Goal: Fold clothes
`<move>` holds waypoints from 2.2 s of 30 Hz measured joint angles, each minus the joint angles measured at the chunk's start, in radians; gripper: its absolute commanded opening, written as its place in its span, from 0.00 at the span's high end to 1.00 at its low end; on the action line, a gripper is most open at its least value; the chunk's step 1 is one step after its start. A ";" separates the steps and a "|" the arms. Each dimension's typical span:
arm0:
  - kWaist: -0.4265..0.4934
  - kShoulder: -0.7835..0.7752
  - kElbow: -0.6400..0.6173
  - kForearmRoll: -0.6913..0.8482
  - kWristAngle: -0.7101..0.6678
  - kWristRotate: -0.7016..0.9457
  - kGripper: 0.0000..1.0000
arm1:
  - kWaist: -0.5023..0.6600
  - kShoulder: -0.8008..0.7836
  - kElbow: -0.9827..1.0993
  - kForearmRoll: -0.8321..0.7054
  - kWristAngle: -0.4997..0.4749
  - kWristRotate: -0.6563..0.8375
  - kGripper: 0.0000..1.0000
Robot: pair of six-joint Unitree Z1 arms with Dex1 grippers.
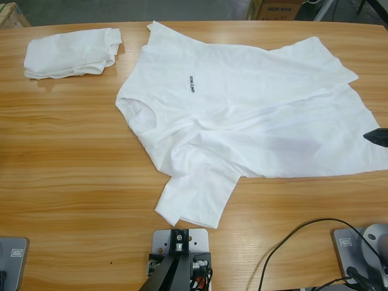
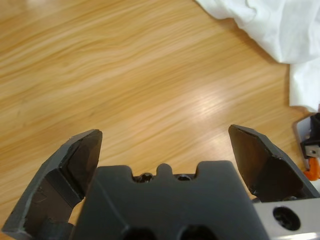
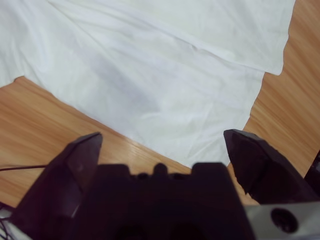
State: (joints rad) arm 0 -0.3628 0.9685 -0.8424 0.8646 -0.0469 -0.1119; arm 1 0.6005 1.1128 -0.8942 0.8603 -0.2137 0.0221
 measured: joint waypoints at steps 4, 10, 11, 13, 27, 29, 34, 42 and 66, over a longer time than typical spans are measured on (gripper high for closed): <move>0.000 0.000 0.000 0.000 0.000 0.000 0.00 | 0.000 0.000 0.000 0.000 0.000 0.000 0.00; 0.000 0.000 0.000 0.000 0.000 0.000 0.00 | 0.000 0.000 0.000 0.000 0.000 0.000 0.00; 0.000 0.000 0.000 0.000 0.000 0.000 0.00 | 0.000 0.000 0.000 0.000 0.000 0.000 0.00; 0.000 0.000 0.000 0.000 0.000 0.000 0.00 | 0.000 0.000 0.000 0.000 0.000 0.000 0.00; 0.000 -0.013 0.000 0.000 0.000 -0.002 0.00 | 0.000 -0.001 0.000 0.000 0.000 0.000 0.00; 0.000 -0.006 0.000 0.000 0.000 -0.004 0.00 | 0.000 -0.012 0.000 0.000 0.000 0.000 0.00; -0.004 0.003 -0.007 -0.055 -0.036 -0.138 0.00 | 0.000 -0.084 0.000 -0.031 0.000 0.000 0.00; -0.254 0.140 0.044 -0.229 -0.044 -0.569 0.00 | 0.000 -0.122 -0.011 -0.048 0.018 0.119 0.00; -0.820 0.745 0.072 -0.713 -0.023 -1.293 0.23 | -0.001 -0.055 -0.011 -0.040 0.057 0.201 0.01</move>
State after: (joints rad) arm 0 -1.1831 1.7139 -0.7700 0.1520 -0.0696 -1.4048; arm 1 0.5999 1.0580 -0.9053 0.8202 -0.1571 0.2227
